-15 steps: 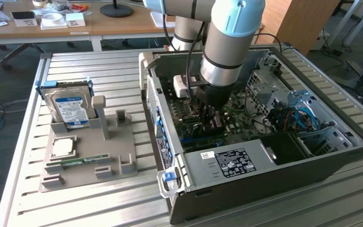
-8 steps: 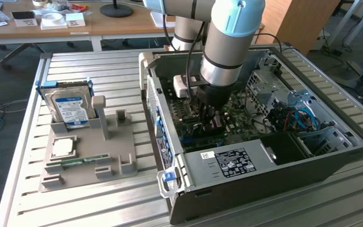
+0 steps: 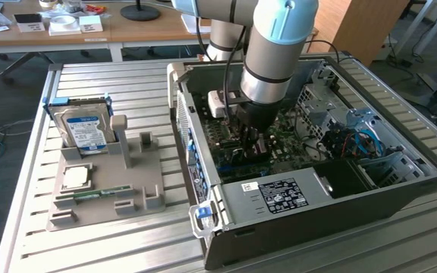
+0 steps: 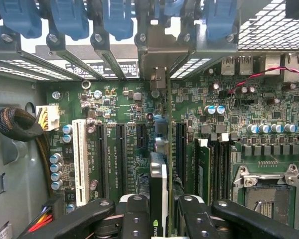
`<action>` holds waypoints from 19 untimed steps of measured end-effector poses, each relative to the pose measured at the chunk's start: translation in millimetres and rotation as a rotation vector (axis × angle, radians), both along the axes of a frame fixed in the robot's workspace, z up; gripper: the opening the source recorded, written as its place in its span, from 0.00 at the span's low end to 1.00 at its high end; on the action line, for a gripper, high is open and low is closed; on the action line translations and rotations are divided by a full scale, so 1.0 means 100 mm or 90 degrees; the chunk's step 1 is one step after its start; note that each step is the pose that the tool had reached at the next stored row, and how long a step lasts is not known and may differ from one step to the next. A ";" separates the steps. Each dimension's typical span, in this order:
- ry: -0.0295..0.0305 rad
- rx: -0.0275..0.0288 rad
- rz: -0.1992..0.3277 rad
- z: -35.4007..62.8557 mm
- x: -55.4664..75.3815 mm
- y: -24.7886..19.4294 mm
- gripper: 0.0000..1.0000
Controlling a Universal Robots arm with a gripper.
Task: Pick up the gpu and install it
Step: 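Insert the gpu into the slot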
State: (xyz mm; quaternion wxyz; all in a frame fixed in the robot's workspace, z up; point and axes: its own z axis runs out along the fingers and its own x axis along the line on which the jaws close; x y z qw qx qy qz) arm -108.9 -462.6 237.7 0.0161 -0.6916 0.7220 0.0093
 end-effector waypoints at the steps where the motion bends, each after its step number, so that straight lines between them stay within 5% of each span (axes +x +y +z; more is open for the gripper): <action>1: 0.0000 0.0000 0.000 0.000 0.00 0.000 0.27; 19: 0.0003 0.0000 0.000 0.037 0.00 0.000 0.34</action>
